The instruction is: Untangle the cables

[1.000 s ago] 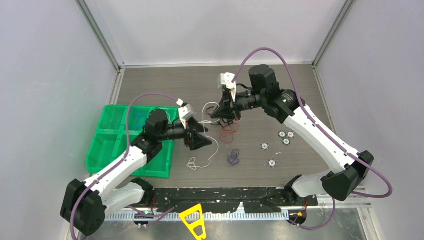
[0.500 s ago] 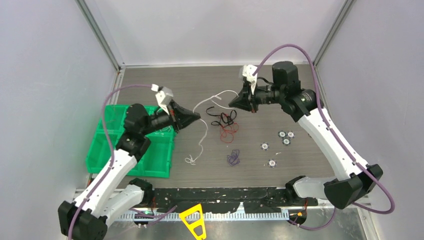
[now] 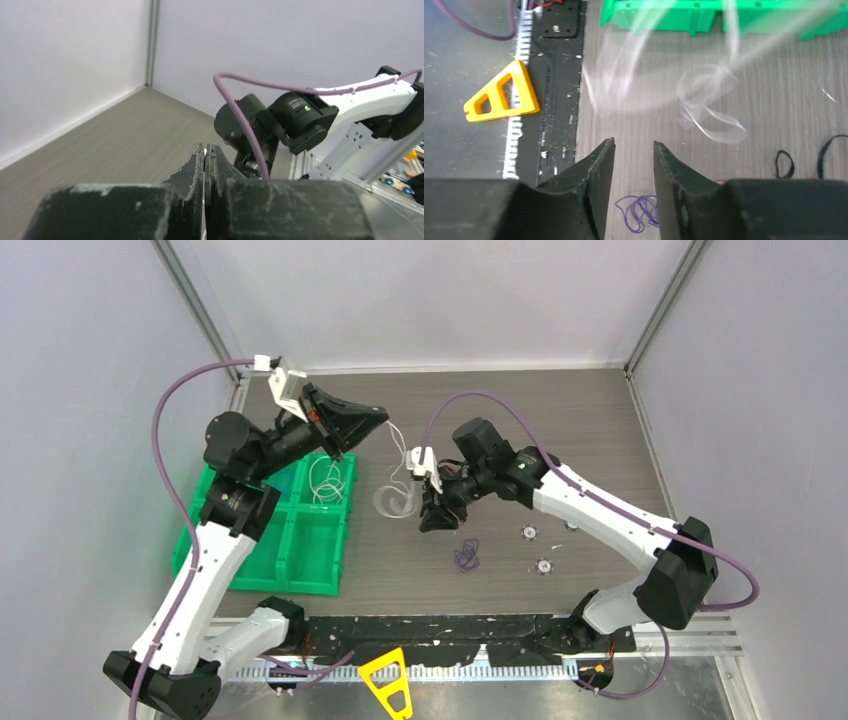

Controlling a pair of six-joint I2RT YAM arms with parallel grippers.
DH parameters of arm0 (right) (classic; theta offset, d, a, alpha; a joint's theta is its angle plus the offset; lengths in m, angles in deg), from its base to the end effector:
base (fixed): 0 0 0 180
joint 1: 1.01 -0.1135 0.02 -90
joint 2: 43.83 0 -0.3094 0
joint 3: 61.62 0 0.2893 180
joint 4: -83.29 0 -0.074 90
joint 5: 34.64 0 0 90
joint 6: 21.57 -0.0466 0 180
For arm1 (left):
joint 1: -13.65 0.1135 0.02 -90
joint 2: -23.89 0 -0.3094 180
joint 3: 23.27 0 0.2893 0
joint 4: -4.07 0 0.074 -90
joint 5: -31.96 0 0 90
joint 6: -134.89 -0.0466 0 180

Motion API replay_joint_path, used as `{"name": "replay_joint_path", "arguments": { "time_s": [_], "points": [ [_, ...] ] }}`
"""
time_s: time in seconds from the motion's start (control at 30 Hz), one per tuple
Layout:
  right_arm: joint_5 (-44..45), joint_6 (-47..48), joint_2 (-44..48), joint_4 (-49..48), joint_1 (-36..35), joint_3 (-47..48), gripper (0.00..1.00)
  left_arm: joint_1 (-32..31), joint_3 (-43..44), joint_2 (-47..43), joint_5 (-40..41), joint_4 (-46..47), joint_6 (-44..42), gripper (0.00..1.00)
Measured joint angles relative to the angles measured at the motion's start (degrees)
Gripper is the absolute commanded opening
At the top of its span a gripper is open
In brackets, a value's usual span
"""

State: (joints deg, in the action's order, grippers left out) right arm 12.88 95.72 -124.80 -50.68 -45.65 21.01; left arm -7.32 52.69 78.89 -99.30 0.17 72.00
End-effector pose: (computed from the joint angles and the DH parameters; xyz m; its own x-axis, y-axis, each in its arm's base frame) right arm 0.2184 0.2599 0.3517 -0.0471 -0.5217 -0.8518 -0.9939 -0.0604 0.0919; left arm 0.1916 -0.1063 0.5024 -0.1470 -0.3105 -0.9391 0.8883 0.3761 -0.2634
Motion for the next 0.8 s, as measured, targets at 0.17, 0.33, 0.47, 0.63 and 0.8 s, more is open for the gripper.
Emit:
{"name": "replay_joint_path", "arguments": {
  "time_s": [0.17,0.33,0.47,0.63,0.8],
  "points": [
    [4.5,-2.67,-2.99,-0.02,0.57,1.77,0.8,4.9,2.89,-1.42,0.13,-2.91,-0.74,0.0],
    [8.15,-3.54,-1.49,0.04,2.67,1.53,0.99,12.46,3.34,-3.89,-1.68,-8.0,-3.65,0.0],
    [10.54,-3.48,1.88,0.04,4.07,0.0,0.95,18.49,3.37,-4.26,-3.48,-9.81,-5.38,0.0],
    [11.85,-3.48,3.85,0.39,5.81,-0.42,0.95,24.44,3.61,-2.19,-6.01,-10.01,-7.06,0.0],
    [12.46,-3.48,3.87,1.05,7.52,-0.55,0.95,28.83,3.72,2.91,-8.66,-8.28,-8.52,0.0]
  ]
}}
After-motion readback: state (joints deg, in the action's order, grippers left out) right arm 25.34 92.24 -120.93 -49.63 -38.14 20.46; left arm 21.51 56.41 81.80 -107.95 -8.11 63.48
